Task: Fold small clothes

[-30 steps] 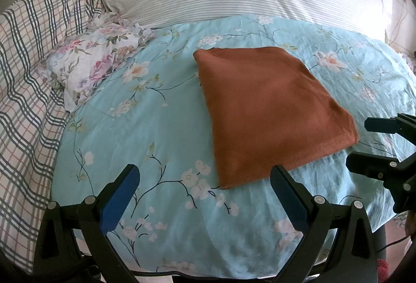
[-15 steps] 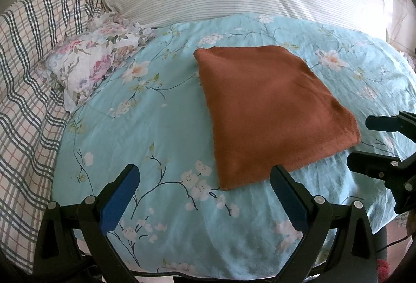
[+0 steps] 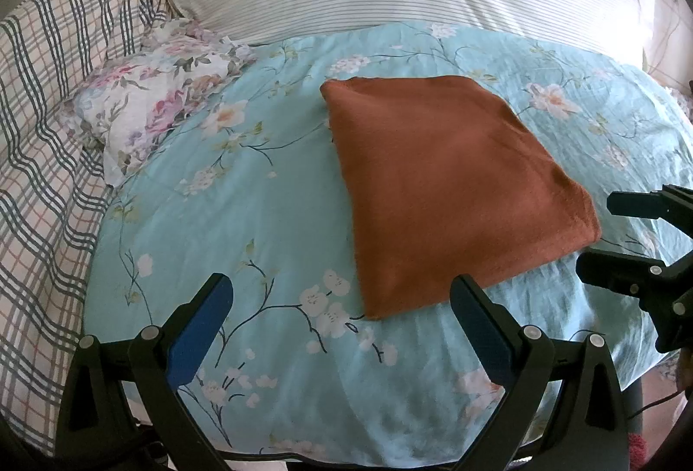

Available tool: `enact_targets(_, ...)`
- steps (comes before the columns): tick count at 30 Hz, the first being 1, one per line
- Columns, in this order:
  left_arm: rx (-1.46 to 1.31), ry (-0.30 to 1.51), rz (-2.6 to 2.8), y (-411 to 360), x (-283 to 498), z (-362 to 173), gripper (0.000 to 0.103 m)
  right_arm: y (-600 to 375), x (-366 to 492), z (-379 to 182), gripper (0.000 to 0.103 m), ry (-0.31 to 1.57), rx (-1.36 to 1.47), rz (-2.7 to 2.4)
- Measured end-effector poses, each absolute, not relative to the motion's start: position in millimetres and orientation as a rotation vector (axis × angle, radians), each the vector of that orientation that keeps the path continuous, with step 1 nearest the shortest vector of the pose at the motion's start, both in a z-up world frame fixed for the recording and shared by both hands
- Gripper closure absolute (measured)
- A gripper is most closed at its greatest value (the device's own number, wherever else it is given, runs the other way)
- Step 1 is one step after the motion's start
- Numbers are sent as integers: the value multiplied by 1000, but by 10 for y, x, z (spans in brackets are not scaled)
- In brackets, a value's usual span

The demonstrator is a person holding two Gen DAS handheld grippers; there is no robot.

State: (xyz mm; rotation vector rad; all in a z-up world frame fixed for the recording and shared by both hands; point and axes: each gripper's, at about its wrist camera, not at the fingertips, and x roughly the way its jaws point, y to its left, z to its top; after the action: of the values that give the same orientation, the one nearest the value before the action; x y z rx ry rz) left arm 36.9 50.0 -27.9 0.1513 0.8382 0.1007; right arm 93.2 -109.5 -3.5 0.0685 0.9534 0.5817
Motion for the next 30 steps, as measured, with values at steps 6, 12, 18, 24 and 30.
enact_targets(6, 153, 838, 101, 489, 373, -282, 2, -1151, 970, -51, 5, 953, 66, 591)
enact_targets(12, 160, 834, 93, 486, 452, -314, 2, -1242, 1089, -72, 5, 955, 60, 596)
enact_targets(18, 133, 842, 79, 535, 614, -298, 2, -1281, 1201, -70, 5, 952, 61, 580)
enact_targets(24, 135, 837, 81, 540, 690, -279, 2, -1276, 1262, -71, 5, 950, 62, 578)
enact_targets(30, 139, 837, 83, 547, 699, -283, 2, -1272, 1301, -87, 5, 955, 66, 579)
